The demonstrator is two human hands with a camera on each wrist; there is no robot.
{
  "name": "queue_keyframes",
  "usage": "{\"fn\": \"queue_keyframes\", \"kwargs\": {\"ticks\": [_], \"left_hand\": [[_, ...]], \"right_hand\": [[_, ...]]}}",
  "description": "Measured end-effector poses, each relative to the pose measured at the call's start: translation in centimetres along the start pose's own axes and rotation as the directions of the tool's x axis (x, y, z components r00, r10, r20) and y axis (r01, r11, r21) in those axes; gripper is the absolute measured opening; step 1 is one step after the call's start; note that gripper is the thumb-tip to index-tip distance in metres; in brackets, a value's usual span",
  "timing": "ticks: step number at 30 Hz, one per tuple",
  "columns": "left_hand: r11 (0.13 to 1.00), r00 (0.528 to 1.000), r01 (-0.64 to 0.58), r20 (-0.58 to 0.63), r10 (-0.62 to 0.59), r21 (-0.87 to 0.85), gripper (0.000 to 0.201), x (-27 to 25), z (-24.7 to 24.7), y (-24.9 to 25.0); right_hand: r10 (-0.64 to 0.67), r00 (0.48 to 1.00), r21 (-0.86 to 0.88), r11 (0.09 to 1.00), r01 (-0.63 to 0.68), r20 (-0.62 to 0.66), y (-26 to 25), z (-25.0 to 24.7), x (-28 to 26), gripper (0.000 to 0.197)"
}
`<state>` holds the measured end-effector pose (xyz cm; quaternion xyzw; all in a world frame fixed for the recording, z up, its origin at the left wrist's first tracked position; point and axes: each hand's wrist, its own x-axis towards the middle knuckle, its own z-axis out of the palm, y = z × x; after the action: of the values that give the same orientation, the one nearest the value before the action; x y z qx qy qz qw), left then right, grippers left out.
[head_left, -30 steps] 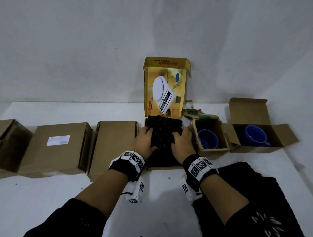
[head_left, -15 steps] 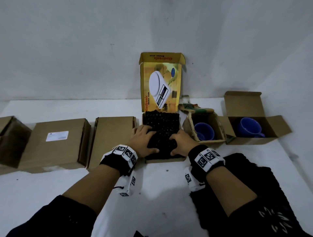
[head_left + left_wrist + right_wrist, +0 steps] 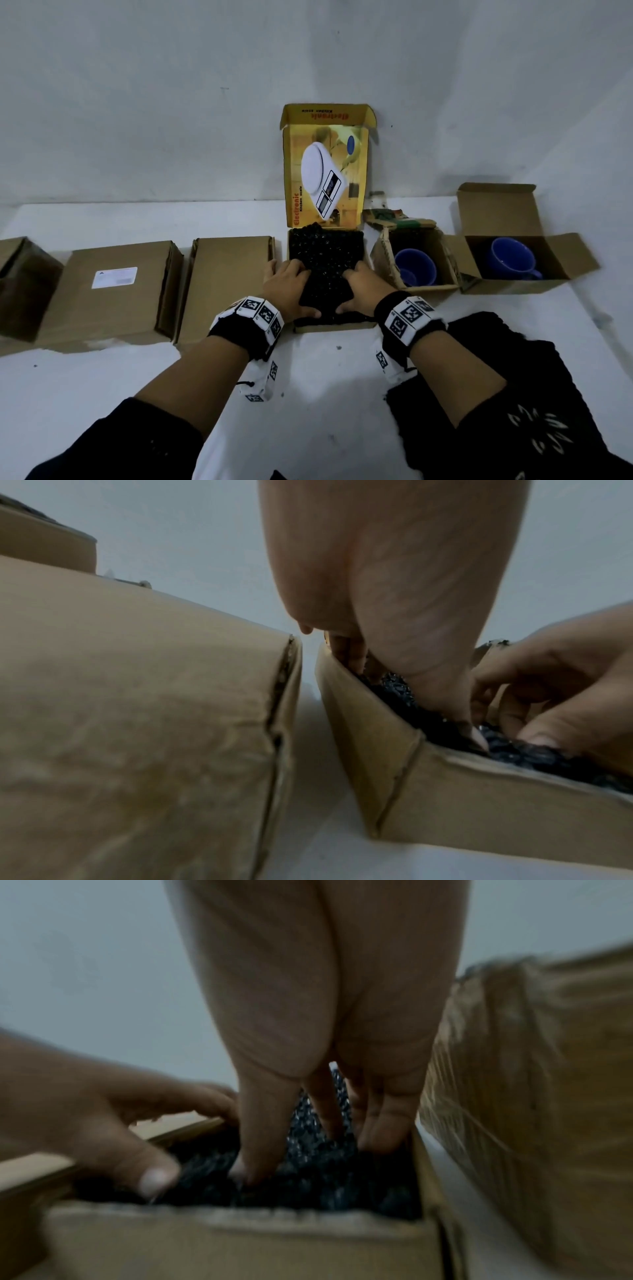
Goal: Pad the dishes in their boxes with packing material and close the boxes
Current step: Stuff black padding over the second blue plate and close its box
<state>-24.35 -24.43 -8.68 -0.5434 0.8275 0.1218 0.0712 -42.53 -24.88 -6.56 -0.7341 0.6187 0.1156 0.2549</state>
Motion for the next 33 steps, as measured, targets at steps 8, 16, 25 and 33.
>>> {"fn": "queue_keyframes", "kwargs": {"ticks": [8,16,25,33], "left_hand": [[0.992,0.999,0.015,0.044,-0.021,0.129,0.11,0.4,-0.3,0.3],[0.99,0.996,0.042,0.069,-0.051,0.132,0.111,1.1,-0.1,0.5],[0.993,0.995,0.046,0.081,-0.055,0.111,0.113,1.2,-0.2,0.4],[0.995,0.993,-0.024,0.115,0.013,0.092,0.098,0.9,-1.3,-0.1]], "right_hand": [[-0.01,0.996,0.029,0.999,0.013,-0.09,0.1,-1.3,1.1,0.077],[0.006,0.993,-0.137,0.99,-0.022,-0.118,-1.1,-1.5,4.8,0.076],[-0.059,0.976,-0.13,0.991,0.031,-0.212,-1.4,-2.6,6.3,0.044],[-0.093,0.995,-0.016,0.996,0.092,-0.048,-1.1,-3.6,6.4,0.034]]}}
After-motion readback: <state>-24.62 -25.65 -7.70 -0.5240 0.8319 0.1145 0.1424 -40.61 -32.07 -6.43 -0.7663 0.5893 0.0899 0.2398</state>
